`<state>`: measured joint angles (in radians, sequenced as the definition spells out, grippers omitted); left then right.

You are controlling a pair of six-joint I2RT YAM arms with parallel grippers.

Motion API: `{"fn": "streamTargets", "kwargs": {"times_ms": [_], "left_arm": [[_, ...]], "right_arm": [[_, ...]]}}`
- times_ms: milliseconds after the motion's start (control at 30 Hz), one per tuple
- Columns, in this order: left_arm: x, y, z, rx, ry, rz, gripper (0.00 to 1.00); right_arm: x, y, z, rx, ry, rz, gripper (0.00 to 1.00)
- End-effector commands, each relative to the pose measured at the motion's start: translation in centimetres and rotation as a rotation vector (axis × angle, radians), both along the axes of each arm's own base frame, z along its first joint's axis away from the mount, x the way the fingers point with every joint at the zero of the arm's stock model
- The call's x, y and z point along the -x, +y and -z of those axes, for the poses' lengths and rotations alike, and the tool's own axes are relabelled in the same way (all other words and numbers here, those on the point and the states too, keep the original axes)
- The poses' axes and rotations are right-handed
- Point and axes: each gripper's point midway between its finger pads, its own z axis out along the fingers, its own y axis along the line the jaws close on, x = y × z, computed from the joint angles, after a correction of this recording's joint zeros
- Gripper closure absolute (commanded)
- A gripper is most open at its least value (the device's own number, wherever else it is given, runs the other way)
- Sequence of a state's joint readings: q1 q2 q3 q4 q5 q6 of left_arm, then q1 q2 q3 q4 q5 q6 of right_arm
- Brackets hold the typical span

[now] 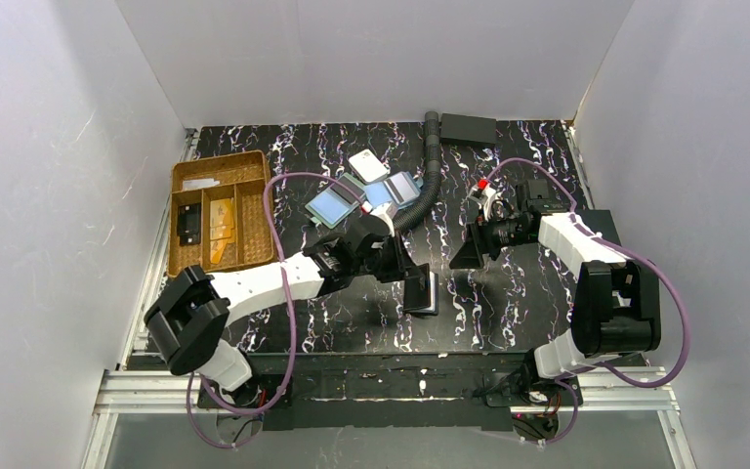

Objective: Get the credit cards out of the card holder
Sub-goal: Open the card holder at the center of the board.

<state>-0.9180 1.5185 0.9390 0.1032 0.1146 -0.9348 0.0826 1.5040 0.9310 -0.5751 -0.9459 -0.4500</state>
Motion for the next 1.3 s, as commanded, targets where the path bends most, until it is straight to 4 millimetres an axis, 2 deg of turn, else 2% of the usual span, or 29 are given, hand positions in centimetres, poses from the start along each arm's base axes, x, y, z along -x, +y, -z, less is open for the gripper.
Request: {"fn": "streamTargets", "kwargs": {"times_ms": [0,233,567,700,733,867,933,967,1000,1033,1067,1100,1133,1167,1200,1267], "left_arm": [[0.1,0.9,-0.6,0.010,-0.020,-0.009,1.00],[0.6,6.0,1.3,-0.098,-0.031,-0.137,1.00],[3.3,15.6,6.8,-0.414,0.039,-0.308,1.00],[4.5,18.5,8.1,-0.516,0.064,-0.338,1.00],[4.8,19.0,8.3,-0.533,0.072,-0.342,0.97],[5.6,20.1,7.6,-0.559,0.078,-0.338,0.68],[5.6,20.1,6.1,-0.518,0.042,-0.330,0.60],[5.5,19.9,4.8,-0.474,0.002,-0.304,0.53],[5.6,18.3,2.2,-0.348,-0.071,-0.230,0.46],[6.3,15.6,-0.1,-0.186,-0.116,-0.125,0.42],[6.8,12.5,-2.0,-0.033,-0.119,-0.041,0.27],[7.1,9.9,-2.8,0.007,-0.108,0.033,0.22],[7.2,8.2,-1.9,-0.072,-0.119,0.073,0.22],[6.7,7.8,-0.2,-0.196,-0.107,0.064,0.21],[6.4,7.5,0.1,-0.264,-0.109,0.057,0.20],[5.6,6.1,2.3,-0.437,-0.085,0.025,0.14]], "right_arm": [[-0.1,0.2,-1.8,-0.040,-0.051,-0.016,0.18],[0.2,0.3,-1.7,-0.052,-0.034,-0.028,0.18],[0.5,0.4,-1.2,-0.056,-0.017,-0.046,0.18],[0.8,0.6,-1.0,-0.055,-0.011,-0.061,0.18],[0.8,0.7,-0.9,-0.053,-0.009,-0.066,0.18],[1.1,0.9,-0.6,-0.048,0.001,-0.086,0.18],[1.4,1.2,-0.5,-0.048,0.007,-0.099,0.18],[1.5,1.4,-0.4,-0.047,0.008,-0.112,0.18],[1.8,1.7,-0.3,-0.045,0.012,-0.127,0.18],[2.0,2.0,-0.2,-0.043,0.013,-0.141,0.19],[2.1,2.2,-0.1,-0.038,0.015,-0.149,0.19],[2.1,2.2,0.1,-0.031,0.017,-0.150,0.20],[2.0,2.2,0.2,-0.026,0.018,-0.149,0.21],[1.9,2.1,0.1,-0.021,0.015,-0.145,0.21],[1.9,2.1,0.2,-0.017,0.016,-0.142,0.21],[1.5,1.9,0.3,-0.002,0.012,-0.126,0.21]]}}
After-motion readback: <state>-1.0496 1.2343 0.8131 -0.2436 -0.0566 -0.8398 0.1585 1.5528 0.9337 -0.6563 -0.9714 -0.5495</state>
